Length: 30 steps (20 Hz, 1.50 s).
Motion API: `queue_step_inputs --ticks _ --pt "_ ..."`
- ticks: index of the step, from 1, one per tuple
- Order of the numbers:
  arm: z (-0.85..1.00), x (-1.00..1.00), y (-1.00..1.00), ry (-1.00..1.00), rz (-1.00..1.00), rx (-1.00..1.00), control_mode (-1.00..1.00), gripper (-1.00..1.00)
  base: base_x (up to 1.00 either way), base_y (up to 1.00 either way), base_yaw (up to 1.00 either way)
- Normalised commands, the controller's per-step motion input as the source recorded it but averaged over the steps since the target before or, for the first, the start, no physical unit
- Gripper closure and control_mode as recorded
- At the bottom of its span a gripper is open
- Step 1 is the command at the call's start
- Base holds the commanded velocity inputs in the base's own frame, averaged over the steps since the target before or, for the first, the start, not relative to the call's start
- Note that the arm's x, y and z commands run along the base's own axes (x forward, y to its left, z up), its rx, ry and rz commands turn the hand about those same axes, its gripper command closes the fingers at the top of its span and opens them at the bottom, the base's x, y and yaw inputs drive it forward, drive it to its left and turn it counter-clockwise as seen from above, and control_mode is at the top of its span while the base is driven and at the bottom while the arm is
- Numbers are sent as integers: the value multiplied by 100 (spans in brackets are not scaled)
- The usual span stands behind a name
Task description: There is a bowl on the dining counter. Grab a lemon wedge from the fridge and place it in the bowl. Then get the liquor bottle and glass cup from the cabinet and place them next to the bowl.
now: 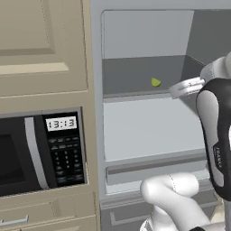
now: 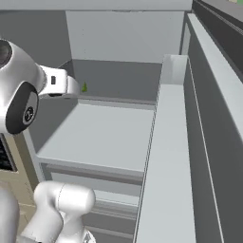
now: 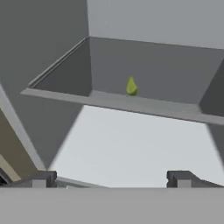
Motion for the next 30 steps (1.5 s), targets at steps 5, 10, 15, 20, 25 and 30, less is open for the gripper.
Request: queue_step_inputs --ticks 5,10,15,20,25,30 --pt "13 68 0 0 0 4 -100 -100 0 0 0" --pt "-2 75 0 0 0 6 -100 -100 0 0 0" --pt "-24 71 0 0 0 6 -100 -100 0 0 0" --pt "-39 67 -2 0 0 4 -100 -100 0 0 0" --pt "-37 57 0 0 0 0 -100 -100 0 0 0" --pt "-15 49 0 0 0 0 -100 -100 0 0 0"
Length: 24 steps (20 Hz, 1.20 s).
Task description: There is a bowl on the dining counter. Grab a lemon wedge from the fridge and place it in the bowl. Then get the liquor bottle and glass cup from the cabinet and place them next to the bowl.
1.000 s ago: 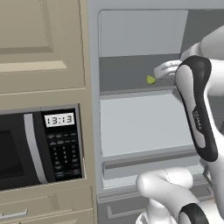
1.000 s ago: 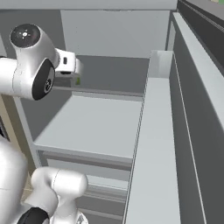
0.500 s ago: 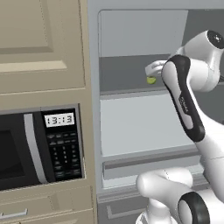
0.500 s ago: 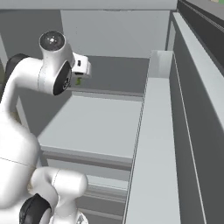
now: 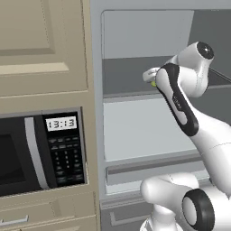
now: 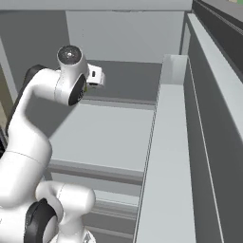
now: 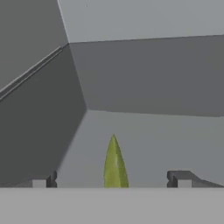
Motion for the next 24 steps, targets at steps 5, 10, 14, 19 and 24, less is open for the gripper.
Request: queue_step_inputs --ticks 5,10,14,19,24 --pt "-13 48 -2 0 0 0 -100 -100 0 0 0" --pt "-15 23 -5 0 0 0 -100 -100 0 0 0" --pt "-17 0 -2 0 0 0 -100 -100 0 0 0" --pt "-17 -5 0 0 0 0 -100 -100 0 0 0" --pt "-15 -7 0 0 0 0 -100 -100 0 0 0"
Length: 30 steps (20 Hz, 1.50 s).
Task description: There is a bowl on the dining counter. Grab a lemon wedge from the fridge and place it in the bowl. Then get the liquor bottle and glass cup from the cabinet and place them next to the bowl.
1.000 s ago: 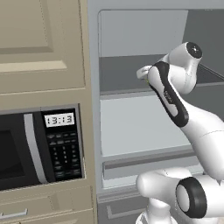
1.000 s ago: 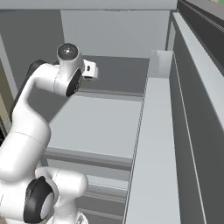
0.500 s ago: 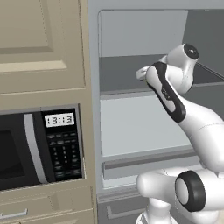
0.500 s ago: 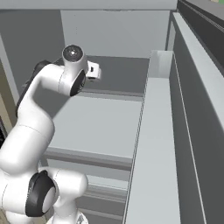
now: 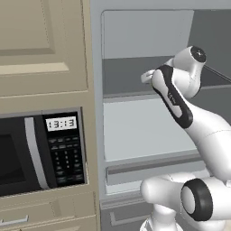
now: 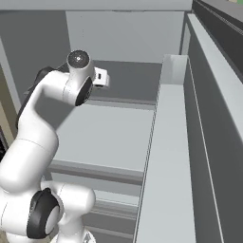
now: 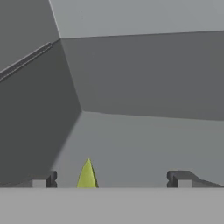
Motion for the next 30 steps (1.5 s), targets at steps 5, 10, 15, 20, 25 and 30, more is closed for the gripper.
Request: queue_step_inputs --ticks 5,10,15,20,25,30 --pt "-23 -2 -1 0 0 0 -100 -100 0 0 0" --pt "-28 -13 -8 0 0 0 -100 -100 0 0 0" --pt "-36 -47 -4 0 0 0 -100 100 0 0 0" --pt "-46 -21 0 0 0 0 -100 100 0 0 0" --pt "-49 4 0 1 0 0 -100 100 0 0 0" --pt "-37 13 0 0 0 0 -100 100 0 0 0"
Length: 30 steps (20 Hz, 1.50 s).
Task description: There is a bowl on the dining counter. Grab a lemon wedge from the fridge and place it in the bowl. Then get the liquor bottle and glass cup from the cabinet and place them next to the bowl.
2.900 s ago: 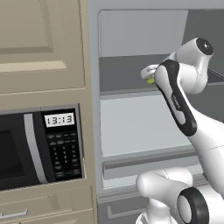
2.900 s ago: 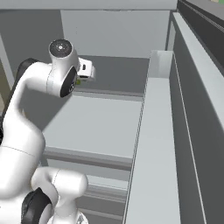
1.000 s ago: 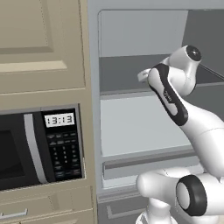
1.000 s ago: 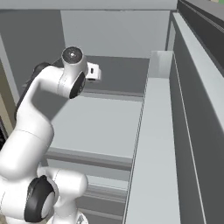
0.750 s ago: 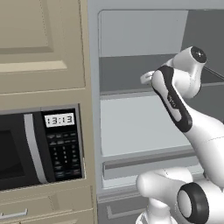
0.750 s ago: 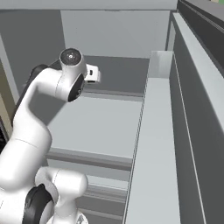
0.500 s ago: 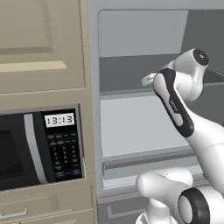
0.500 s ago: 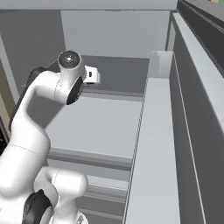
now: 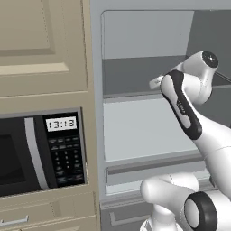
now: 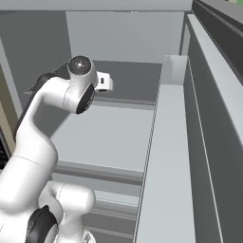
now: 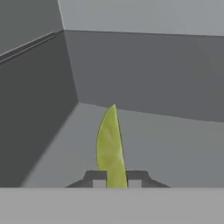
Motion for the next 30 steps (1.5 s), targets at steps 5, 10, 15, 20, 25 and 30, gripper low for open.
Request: queue_step_inputs --ticks 5,10,15,20,25,30 --pt "-12 -10 1 0 0 0 -100 100 0 0 0" --pt "31 -90 33 0 0 3 -100 100 0 0 0" --pt "61 -100 44 1 0 4 -100 100 0 0 0" --pt "58 -100 28 15 0 1 -100 100 0 0 0" --pt "20 -100 5 24 0 0 -100 100 0 0 0" --pt "-13 -100 3 21 0 0 -100 100 0 0 0"
